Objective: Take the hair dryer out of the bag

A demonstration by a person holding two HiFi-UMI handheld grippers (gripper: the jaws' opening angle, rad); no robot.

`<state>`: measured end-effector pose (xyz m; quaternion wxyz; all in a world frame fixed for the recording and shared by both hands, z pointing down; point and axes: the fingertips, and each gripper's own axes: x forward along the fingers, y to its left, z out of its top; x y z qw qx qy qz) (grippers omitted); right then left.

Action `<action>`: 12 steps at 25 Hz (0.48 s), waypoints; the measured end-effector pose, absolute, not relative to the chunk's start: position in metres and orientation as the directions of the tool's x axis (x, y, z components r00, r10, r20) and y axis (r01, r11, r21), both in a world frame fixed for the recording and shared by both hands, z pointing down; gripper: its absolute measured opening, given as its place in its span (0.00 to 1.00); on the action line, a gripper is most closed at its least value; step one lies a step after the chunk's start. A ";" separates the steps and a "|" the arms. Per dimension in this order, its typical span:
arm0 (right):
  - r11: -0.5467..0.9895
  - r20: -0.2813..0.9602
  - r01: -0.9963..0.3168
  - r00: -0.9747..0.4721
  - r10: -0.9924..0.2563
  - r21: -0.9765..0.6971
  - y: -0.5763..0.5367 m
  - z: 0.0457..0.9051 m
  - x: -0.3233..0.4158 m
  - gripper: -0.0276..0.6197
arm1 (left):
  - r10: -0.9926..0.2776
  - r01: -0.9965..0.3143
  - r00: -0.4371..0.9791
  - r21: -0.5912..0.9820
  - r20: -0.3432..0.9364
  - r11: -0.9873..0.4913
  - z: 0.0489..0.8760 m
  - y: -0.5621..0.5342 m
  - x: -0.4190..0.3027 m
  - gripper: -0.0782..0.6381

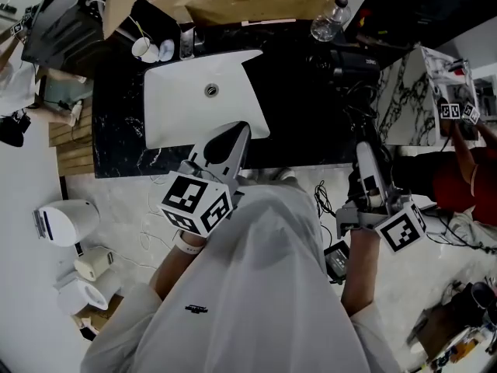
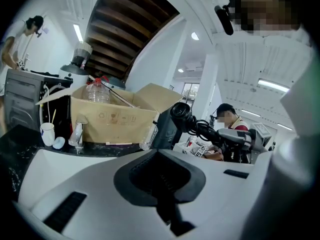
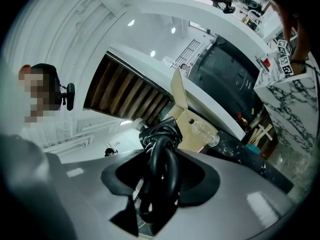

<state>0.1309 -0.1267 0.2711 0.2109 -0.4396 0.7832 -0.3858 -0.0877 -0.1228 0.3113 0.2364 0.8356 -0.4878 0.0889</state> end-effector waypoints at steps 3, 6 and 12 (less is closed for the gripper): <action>0.320 0.007 -0.524 -0.529 -0.849 -0.789 -0.125 0.271 0.132 0.34 | -0.772 -0.857 0.510 0.304 0.380 -0.416 0.311 -0.122 -0.084 0.12; 0.317 0.001 -0.511 -0.528 -0.849 -0.799 -0.122 0.272 0.133 0.35 | -0.771 -0.856 0.512 0.303 0.380 -0.419 0.311 -0.122 -0.081 0.12; 0.308 -0.008 -0.495 -0.519 -0.855 -0.812 -0.118 0.272 0.139 0.34 | -0.768 -0.855 0.514 0.299 0.381 -0.424 0.310 -0.120 -0.076 0.12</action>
